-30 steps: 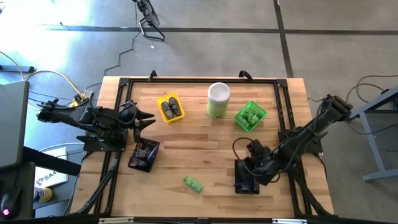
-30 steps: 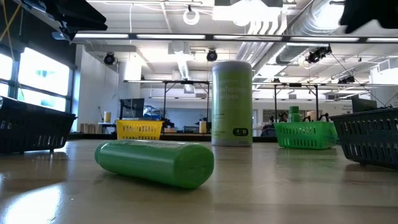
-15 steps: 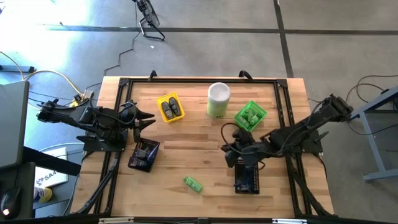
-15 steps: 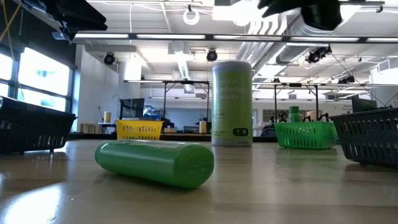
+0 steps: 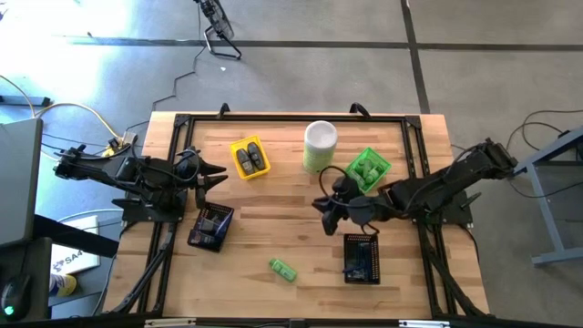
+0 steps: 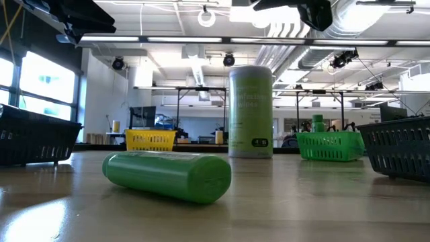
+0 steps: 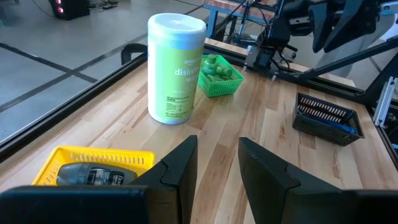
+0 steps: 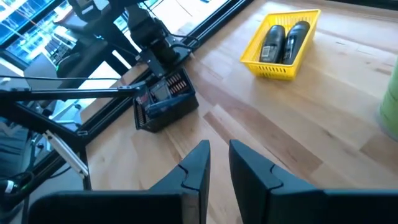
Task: Pick & Place Travel size toiletries
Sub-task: Put the shampoo bottle bottle into the green bin
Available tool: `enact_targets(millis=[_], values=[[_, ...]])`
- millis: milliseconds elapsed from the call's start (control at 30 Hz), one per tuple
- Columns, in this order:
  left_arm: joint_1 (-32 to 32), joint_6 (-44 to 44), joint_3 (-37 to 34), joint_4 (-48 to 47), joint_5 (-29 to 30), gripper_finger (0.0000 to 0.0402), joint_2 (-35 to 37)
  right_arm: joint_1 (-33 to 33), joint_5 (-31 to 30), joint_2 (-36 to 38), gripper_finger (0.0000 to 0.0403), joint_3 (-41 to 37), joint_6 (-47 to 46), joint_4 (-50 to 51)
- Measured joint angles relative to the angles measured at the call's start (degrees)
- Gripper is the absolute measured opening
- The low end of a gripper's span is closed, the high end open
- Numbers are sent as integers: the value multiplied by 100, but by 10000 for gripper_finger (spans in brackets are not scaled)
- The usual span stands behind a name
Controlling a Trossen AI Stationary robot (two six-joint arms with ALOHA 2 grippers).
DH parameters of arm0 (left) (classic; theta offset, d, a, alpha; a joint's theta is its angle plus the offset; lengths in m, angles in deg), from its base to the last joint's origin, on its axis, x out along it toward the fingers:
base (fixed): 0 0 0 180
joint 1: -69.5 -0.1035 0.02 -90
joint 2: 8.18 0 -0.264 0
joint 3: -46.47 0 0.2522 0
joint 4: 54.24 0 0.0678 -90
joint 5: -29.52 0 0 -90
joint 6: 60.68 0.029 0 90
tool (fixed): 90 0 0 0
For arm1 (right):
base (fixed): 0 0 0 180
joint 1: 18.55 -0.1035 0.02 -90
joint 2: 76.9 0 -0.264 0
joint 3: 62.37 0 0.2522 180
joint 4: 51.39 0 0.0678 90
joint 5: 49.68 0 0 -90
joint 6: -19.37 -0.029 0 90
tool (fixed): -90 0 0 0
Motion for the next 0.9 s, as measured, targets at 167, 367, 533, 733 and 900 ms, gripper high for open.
enact_targets(millis=[167,367,533,733,900], values=[[0,2,0,0,2,113,0,29,1,0,52,0,1,4],[0,11,0,-2,2,113,-2,27,436,0,52,0,1,1],[0,19,0,-5,2,113,-1,27,918,-2,52,0,12,-93],[0,34,0,-175,4,113,-2,3,1331,-2,26,0,428,-330],[0,-26,0,-197,2,113,0,-157,1256,-4,5,0,429,-1005]])
